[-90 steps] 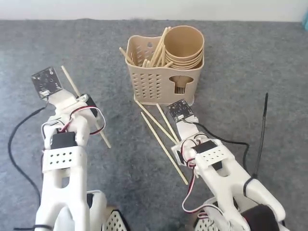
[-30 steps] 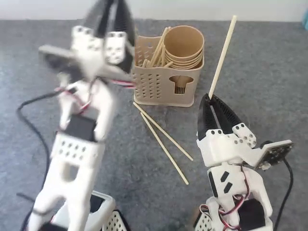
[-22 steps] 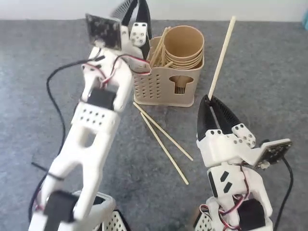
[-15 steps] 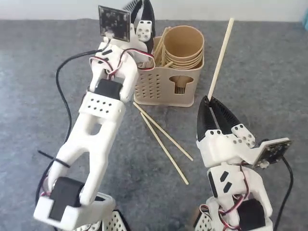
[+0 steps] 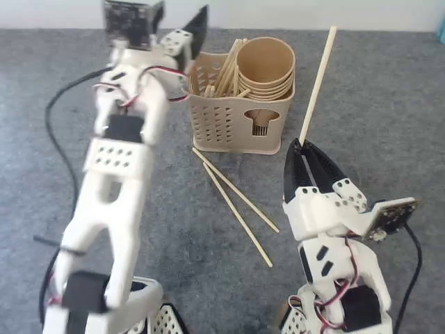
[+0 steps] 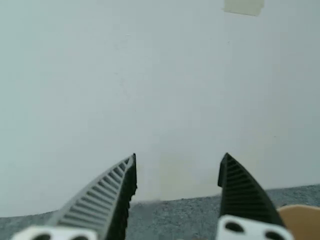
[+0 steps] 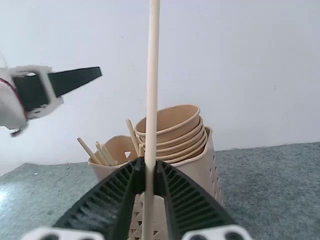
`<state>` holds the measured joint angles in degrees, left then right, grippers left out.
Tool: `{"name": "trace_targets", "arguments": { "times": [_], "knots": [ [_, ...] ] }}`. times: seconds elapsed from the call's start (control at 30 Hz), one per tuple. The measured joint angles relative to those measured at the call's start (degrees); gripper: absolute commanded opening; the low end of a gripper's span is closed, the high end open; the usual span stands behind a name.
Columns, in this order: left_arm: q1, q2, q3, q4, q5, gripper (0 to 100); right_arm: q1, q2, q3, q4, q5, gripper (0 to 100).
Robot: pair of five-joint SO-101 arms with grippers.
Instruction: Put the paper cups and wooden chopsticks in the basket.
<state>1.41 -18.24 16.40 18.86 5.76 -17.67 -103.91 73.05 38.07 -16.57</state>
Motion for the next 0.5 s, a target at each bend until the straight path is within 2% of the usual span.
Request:
{"name": "trace_targets", "arguments": {
  "times": [0.3, 0.4, 0.5],
  "knots": [
    [-0.4, -19.5, 1.6, 31.8, 0.0, 25, 0.2, 0.4, 3.8, -8.6, 0.0, 0.8],
    [-1.3, -25.7, 7.6, 35.9, 0.4, 25, 0.0, 0.4, 3.8, -12.3, 0.0, 0.8],
    [-3.9, -33.1, 16.3, 35.8, 6.2, 25, 0.0, 0.5, 3.8, -16.8, 0.0, 0.8]
  ]
}}
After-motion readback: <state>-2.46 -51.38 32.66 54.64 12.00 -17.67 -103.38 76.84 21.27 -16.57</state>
